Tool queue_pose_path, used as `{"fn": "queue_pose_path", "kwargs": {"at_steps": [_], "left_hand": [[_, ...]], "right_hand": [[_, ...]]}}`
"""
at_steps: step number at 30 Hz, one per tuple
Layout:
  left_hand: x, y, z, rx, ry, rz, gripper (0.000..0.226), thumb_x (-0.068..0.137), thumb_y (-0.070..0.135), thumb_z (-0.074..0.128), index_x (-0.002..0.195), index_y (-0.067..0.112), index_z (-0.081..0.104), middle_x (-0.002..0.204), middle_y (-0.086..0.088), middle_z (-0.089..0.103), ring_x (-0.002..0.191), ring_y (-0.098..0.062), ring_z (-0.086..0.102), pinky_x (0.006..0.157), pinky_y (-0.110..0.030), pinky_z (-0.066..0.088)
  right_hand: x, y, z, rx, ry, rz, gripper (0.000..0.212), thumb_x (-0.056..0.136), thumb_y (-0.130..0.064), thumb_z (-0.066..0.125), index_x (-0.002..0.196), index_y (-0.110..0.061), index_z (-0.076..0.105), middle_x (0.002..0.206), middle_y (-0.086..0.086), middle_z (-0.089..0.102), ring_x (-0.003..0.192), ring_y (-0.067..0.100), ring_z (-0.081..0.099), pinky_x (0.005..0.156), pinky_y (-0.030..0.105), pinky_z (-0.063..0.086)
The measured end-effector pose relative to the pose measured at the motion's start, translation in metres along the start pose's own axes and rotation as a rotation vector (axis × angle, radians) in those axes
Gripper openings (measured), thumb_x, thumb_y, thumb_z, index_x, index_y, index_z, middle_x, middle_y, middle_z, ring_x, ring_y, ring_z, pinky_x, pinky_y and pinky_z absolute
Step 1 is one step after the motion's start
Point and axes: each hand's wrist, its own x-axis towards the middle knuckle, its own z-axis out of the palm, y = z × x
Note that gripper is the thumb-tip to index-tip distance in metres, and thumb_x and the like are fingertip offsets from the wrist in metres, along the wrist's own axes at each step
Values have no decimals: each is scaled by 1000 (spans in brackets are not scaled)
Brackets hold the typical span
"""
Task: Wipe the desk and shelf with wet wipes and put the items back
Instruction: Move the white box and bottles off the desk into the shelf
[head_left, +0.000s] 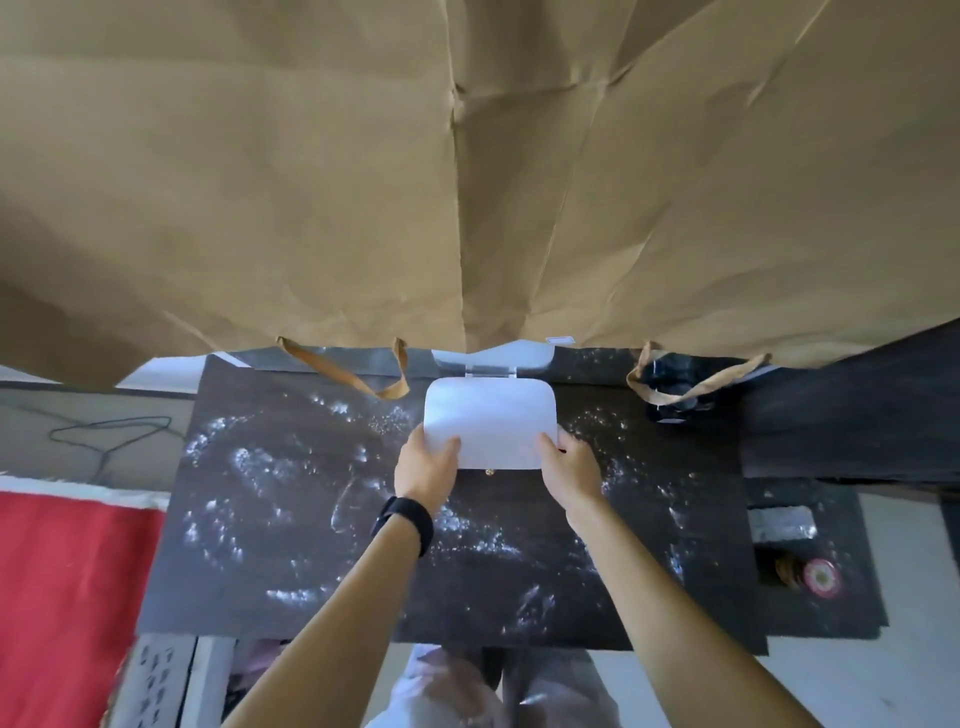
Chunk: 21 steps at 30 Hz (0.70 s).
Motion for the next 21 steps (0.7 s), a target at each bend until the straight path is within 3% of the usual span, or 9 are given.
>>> {"fn": "queue_pose_path", "kwargs": {"at_steps": [3,5,10,13,16,19,21], "left_hand": [[-5,-4,3,-68,46,6,47,91,40,58,129,15,47,125,-7,57,108,-26,56,89,-36,46],[-16,-8,4,-146,48,49,42,89,46,59,119,20,43,121,-7,55,103,-23,58,90,-44,51],[-65,-7,18,-315,-191,55,42,92,34,65,119,20,35,111,-1,63,97,-24,65,80,-44,56],[-94,2,41,-255,-296,120,49,90,39,67,123,26,34,112,-2,65,99,-22,64,77,-38,53],[-125,17,76,-122,-405,201,51,87,45,68,124,30,38,112,0,67,95,-17,67,77,-37,56],[-157,37,112,65,-460,411,44,90,40,66,127,29,46,119,3,63,94,-9,65,82,-30,53],[-183,59,139,209,-364,664,47,92,33,63,135,27,46,136,2,51,106,-8,55,89,-22,42]], "right_hand": [[-1,2,-2,127,10,63,42,98,-40,47,135,-26,58,136,-6,60,114,16,57,93,31,47],[-6,3,-11,212,1,122,50,96,-47,52,143,-29,50,145,-8,52,128,19,52,106,40,45],[-45,21,-58,577,-27,130,47,96,-33,61,141,-40,48,135,-5,57,119,22,60,98,45,52],[-80,47,-100,640,82,122,45,95,-29,64,137,-38,53,130,-5,61,115,20,61,89,36,57],[-111,90,-147,792,220,184,38,93,-20,66,130,-29,60,122,1,64,112,26,63,85,38,59],[-137,128,-194,845,306,149,31,97,-16,61,127,-23,56,111,0,62,102,24,64,73,34,62],[-151,155,-232,910,371,122,29,98,-18,59,125,-26,54,110,0,61,95,22,64,77,36,62]]}}
